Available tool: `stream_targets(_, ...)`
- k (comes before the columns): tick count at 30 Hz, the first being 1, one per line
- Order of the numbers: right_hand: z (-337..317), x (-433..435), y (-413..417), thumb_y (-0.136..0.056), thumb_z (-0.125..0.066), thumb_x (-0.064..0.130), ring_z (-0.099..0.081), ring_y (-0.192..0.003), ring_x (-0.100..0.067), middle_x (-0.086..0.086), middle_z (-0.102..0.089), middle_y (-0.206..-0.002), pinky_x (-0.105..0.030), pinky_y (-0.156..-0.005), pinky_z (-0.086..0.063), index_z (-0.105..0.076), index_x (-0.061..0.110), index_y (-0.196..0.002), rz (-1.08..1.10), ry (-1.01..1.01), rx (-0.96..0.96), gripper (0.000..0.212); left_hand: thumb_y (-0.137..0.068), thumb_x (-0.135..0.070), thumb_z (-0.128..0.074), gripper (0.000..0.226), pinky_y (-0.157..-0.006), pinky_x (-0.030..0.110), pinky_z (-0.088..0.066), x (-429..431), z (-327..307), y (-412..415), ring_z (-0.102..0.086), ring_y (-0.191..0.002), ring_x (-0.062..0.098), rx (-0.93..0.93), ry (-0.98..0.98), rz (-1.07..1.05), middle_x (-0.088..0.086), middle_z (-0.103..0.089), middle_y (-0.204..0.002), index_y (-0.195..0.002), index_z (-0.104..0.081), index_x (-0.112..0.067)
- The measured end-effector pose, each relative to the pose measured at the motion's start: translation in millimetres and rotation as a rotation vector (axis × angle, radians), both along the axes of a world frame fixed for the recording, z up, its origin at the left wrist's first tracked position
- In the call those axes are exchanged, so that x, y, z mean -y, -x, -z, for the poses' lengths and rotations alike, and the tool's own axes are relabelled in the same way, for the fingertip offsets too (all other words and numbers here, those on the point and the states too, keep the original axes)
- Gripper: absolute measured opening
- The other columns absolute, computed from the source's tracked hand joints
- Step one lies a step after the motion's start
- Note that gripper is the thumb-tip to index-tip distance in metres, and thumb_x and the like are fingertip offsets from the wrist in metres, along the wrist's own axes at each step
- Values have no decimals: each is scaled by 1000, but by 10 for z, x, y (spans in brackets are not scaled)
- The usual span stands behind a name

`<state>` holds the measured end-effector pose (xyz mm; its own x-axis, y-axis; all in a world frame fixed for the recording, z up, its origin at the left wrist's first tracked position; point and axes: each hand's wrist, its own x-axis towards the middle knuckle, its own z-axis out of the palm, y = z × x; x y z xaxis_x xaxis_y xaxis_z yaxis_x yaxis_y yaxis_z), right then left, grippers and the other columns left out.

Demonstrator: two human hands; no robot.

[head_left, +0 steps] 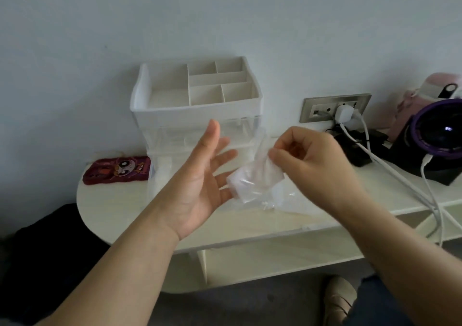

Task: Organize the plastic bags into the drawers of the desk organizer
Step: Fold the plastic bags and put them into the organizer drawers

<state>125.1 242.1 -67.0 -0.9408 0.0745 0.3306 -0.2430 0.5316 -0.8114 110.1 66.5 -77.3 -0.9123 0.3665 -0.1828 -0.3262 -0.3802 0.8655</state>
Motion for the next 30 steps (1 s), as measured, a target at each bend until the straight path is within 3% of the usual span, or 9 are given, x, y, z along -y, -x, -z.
stream_targets(5,77,287,-19,-80,-61,17,-46,-51,-9,0,-56,-58,-17,-48,-38,-57,18,-66,21,95,-144,15,-54,-51,-83,65,-67,26,-52,208,0,74,-57,-109,16,-89,70,-253,-12,-60,-102,-111,-60,-30)
stream_targets(8,13,374,59,-84,-61,16,-43,-51,-6,0,-53,-57,-16,-48,-38,-56,16,-68,50,231,-230,16,-66,-59,-66,32,-68,28,-47,370,10,115,-61,-84,12,-234,362,-344,-8,-59,-79,-76,-61,-28)
stream_targets(10,-30,424,98,-85,-60,15,-43,-52,-5,1,-51,-57,-17,-48,-38,-55,16,-68,61,261,-287,17,-69,-74,-49,51,-66,29,-46,485,-16,120,-64,-69,12,-269,566,-275,-5,-57,-62,-56,-59,-25)
stream_targets(13,-5,507,97,-82,-59,19,-48,-57,-8,8,-56,-63,-20,-54,-43,-57,19,-70,21,141,-323,12,-62,-87,-37,83,-70,31,-55,619,-24,96,-69,-79,20,-148,380,72,8,-70,-81,-80,-75,-15)
stream_targets(16,90,603,77,-78,-59,26,-51,-63,-8,14,-56,-67,-27,-58,-44,-55,24,-68,-37,-158,-337,11,-71,-73,-51,80,-91,41,-50,655,-68,66,-65,-104,26,-105,75,143,13,-66,-118,-113,-68,-8)
stream_targets(21,147,648,131,-77,-62,47,-50,-67,-1,16,-57,-73,-13,-61,-36,-58,29,-74,-73,-225,-294,19,-86,-18,-57,30,-83,36,-56,678,-56,103,-66,-105,29,-128,1,88,18,-66,-115,-107,-69,1)
stream_targets(24,8,492,258,-73,-63,52,-55,-87,-1,15,-59,-103,-14,-74,-42,-56,35,-102,-115,-2,-194,34,-84,-21,-64,28,-82,36,-55,843,-101,110,-63,-109,30,-204,8,276,19,-64,-119,-106,-71,-4)
stream_targets(27,-175,346,353,-65,-74,51,-42,-123,7,22,-43,-138,-17,-97,-38,-36,39,-136,-444,-54,-12,82,-85,-25,-67,32,-84,36,-54,976,-119,103,-61,-112,32,-278,80,451,20,-61,-123,-110,-69,-6)
stream_targets(30,-338,331,403,-62,-77,49,-48,-122,2,16,-56,-129,-19,-99,-39,-46,31,-133,-742,-257,223,80,-88,-22,-63,32,-82,37,-53,1035,-89,108,-61,-111,33,-307,107,508,22,-63,-118,-113,-67,-3)
